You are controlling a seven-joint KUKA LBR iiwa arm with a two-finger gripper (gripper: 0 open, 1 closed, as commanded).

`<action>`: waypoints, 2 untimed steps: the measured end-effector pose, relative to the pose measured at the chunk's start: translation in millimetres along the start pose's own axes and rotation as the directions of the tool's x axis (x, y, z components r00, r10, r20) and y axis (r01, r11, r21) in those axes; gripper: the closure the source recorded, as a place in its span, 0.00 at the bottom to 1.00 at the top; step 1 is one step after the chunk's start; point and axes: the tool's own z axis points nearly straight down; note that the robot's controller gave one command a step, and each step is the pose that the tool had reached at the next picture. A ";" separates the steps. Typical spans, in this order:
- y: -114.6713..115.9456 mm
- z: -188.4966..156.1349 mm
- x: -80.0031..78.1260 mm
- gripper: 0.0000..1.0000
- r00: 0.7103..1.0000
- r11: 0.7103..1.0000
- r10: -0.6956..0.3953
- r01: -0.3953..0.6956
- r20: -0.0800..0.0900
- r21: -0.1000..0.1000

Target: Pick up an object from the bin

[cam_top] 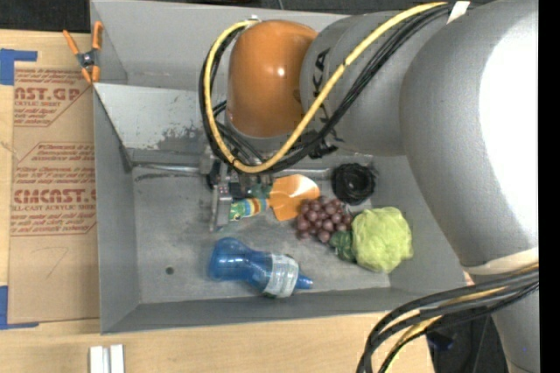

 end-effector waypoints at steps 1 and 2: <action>0.0 0.0 0.0 0.00 1.000 1.000 0.000 0.000 0.000 0.000; -54.2 1.2 11.4 0.00 0.988 0.988 0.155 -0.155 -0.001 -0.001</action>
Offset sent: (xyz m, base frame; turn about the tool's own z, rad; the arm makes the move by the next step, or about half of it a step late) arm -0.0118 -0.0596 -0.0010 0.1699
